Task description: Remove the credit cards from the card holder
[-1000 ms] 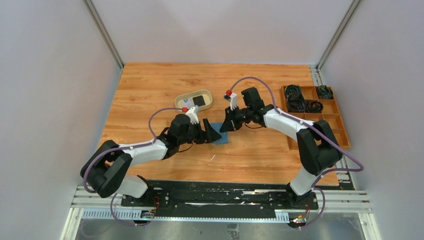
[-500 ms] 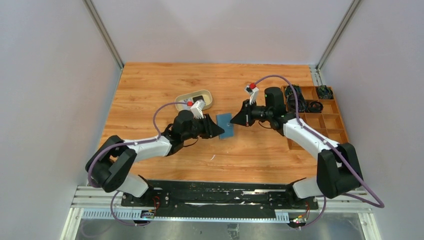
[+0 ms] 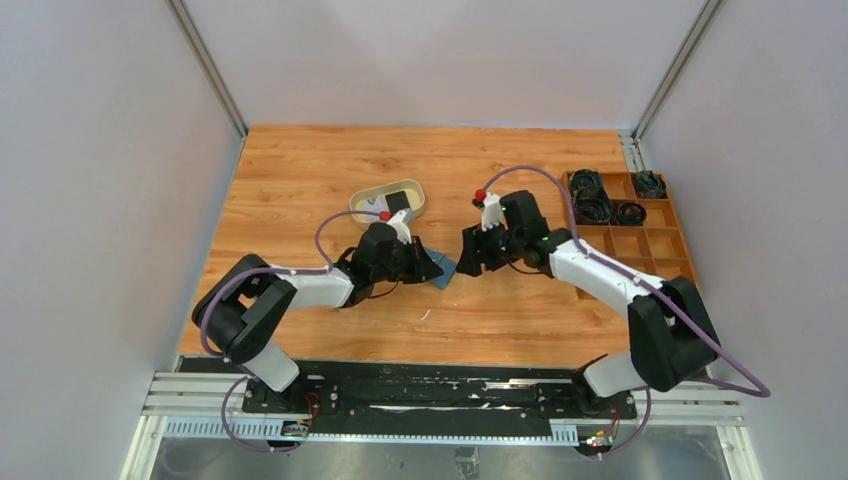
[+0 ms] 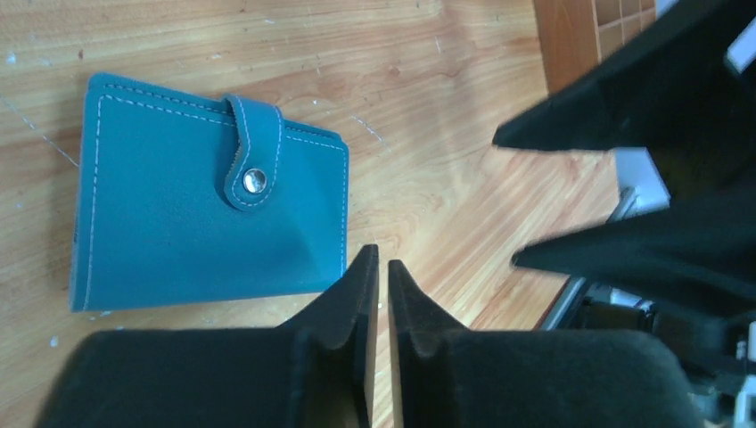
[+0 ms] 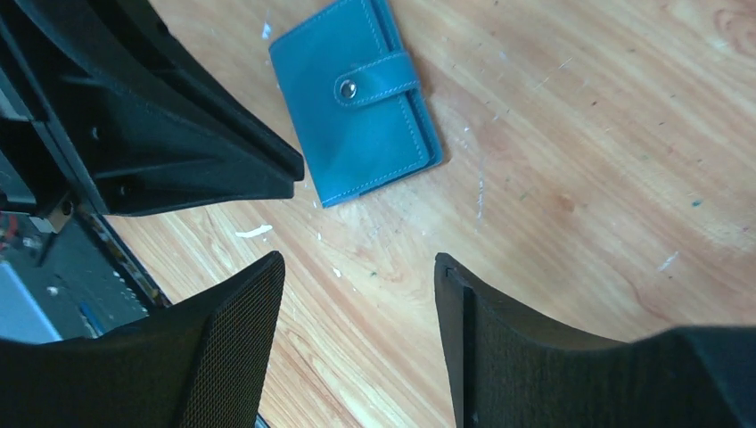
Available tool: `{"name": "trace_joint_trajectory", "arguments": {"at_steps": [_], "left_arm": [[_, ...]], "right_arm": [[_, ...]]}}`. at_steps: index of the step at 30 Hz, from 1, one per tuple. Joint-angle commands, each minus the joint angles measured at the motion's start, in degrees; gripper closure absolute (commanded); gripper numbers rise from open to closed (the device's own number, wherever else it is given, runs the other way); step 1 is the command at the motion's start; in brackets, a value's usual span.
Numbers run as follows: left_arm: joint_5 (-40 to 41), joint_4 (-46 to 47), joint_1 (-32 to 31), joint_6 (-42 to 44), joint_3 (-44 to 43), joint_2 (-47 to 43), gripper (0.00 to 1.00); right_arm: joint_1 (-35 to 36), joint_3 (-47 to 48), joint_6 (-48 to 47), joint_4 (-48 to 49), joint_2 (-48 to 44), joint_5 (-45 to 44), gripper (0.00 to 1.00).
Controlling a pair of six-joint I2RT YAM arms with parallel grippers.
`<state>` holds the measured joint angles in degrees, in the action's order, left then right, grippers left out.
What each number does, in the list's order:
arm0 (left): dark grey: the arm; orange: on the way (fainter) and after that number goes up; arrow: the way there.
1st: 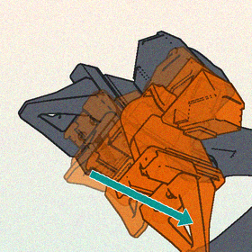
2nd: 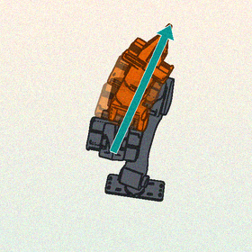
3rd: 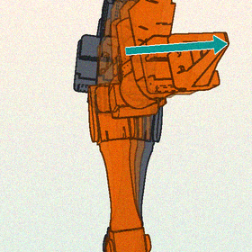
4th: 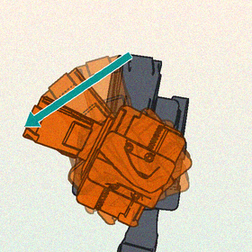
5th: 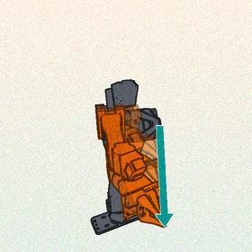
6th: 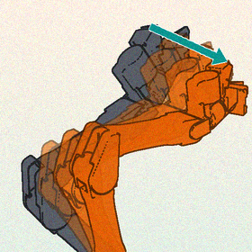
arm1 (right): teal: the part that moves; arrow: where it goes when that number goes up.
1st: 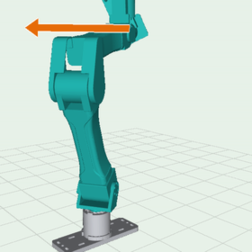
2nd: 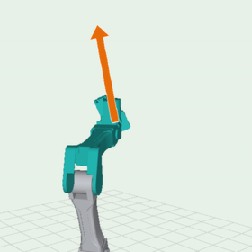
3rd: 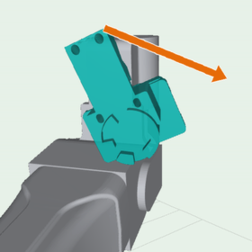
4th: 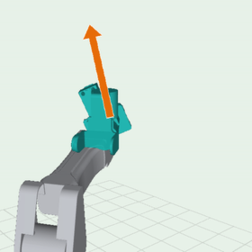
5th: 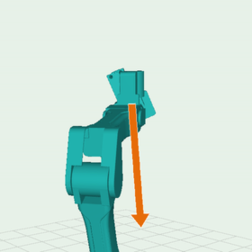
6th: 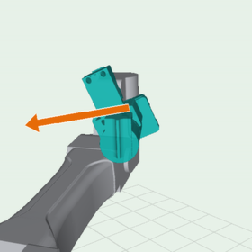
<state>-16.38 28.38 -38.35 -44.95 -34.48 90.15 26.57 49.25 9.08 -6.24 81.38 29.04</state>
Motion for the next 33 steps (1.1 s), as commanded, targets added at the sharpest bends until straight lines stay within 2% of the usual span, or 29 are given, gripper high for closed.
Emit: {"name": "trace_joint_trajectory", "arguments": {"at_steps": [1,5,12,16,23,29,33], "left_arm": [[0.81,0.35,0.03,-0.71,-1.46,1.69,0.79],[8.08,-3.26,0.31,-2.29,0.8,-1.05,0.54],[22.26,-15.53,3.3,-2.72,4.18,-10.71,0.37],[22.93,-16.51,5.39,-4.03,5.28,-11.27,0.37],[17.29,-11.8,5.4,-8.11,3.96,-3.09,0.39],[16.73,-10.36,5.4,-8.39,2.8,0.82,0.42],[16.73,-10.45,5.54,-7.96,1.85,2.67,0.49]], "right_arm": [[5.85,3.12,-1.59,-5.58,1.84,-14.22,0.34],[7.82,3.65,-1.83,-2.05,3.43,-17.75,0.34],[8.62,7.72,-4.88,1.38,9.02,-17.1,0.34],[9.55,11.35,-6.02,2.92,13.54,-15.13,0.36],[11.81,16.47,-7.78,2.1,19.79,-13.19,0.38],[13.89,17.69,-8.81,1.3,22.56,-13.82,0.4],[14.64,17.57,-10.47,0.43,24.16,-16.1,0.42]]}}
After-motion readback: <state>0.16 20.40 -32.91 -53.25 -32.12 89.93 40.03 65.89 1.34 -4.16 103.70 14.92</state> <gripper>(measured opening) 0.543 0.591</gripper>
